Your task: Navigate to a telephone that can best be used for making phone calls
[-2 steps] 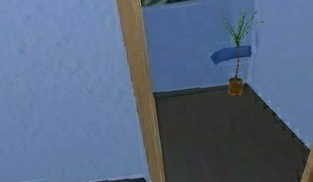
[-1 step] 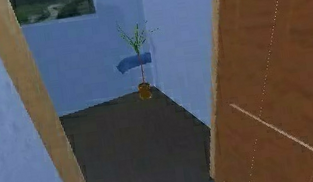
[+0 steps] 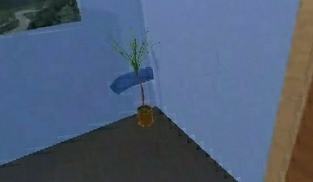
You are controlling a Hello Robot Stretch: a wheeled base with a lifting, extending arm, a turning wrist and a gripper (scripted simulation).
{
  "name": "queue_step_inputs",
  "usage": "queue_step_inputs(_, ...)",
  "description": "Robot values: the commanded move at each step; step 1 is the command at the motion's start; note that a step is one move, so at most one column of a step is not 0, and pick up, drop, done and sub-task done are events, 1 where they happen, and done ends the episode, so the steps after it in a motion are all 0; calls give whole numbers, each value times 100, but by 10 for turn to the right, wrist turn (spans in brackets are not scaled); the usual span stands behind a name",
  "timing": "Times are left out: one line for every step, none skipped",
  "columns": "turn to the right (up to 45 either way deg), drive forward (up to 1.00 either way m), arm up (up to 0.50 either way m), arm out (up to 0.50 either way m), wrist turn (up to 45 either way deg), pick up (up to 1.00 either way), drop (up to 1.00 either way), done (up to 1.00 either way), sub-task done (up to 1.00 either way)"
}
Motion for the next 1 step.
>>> queue_step_inputs(-180,0,0,0,0,0,0,0,0)
